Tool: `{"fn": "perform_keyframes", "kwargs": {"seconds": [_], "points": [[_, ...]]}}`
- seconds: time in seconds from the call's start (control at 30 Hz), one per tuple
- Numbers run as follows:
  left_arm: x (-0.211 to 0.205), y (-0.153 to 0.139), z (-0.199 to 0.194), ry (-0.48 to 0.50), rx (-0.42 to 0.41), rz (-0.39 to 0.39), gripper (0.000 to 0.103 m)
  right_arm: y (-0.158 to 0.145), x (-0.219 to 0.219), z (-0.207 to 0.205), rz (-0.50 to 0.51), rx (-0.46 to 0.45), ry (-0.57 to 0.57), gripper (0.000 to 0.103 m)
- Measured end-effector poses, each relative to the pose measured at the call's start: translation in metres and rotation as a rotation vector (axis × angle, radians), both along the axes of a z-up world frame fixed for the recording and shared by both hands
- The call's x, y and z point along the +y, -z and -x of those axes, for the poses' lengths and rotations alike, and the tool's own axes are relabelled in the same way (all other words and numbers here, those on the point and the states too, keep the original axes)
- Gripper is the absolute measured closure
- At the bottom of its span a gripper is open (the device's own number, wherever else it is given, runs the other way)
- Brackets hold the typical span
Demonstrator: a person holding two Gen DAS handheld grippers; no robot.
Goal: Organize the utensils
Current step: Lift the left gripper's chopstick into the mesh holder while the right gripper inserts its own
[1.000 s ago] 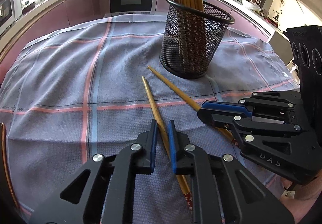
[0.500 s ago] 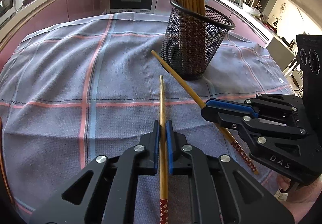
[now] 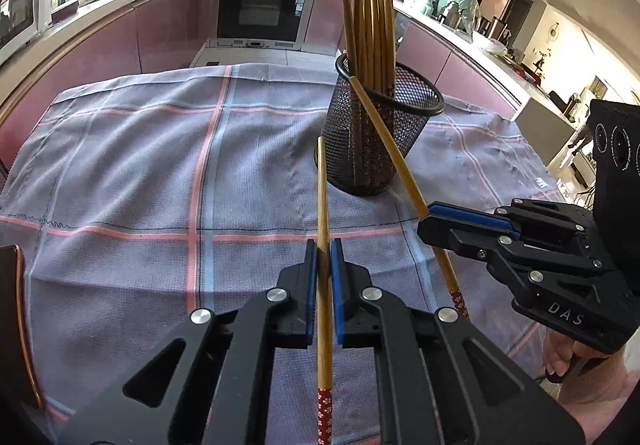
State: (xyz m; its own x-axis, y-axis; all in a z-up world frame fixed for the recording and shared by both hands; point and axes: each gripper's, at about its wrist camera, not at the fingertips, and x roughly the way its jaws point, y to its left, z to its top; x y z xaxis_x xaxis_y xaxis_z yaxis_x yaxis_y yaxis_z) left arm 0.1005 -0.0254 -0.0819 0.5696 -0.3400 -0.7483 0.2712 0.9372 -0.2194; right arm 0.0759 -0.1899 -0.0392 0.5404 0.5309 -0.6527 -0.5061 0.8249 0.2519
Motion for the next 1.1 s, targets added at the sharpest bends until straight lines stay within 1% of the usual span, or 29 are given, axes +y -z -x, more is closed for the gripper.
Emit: {"fn": "perform_keyframes", "kwargs": {"seconds": [0.23, 0.5, 0.7, 1.1], "points": [[0.007, -0.023, 0.005, 0.01, -0.039, 0.054, 0.096, -0.014, -0.006, 0.001, -0.022, -0.041, 0.014, 0.097], [0.008, -0.051, 0.008, 0.029, -0.09, 0.093, 0.096, -0.029, -0.013, 0.0, -0.049, -0.084, 0.032, 0.097], [0.007, -0.067, 0.007, 0.03, -0.128, 0.108, 0.096, -0.036, -0.017, -0.001, -0.054, -0.109, 0.037, 0.098], [0.001, -0.084, 0.0, 0.036, -0.172, 0.112, 0.096, -0.052, -0.024, -0.006, -0.056, -0.165, 0.064, 0.098]]}}
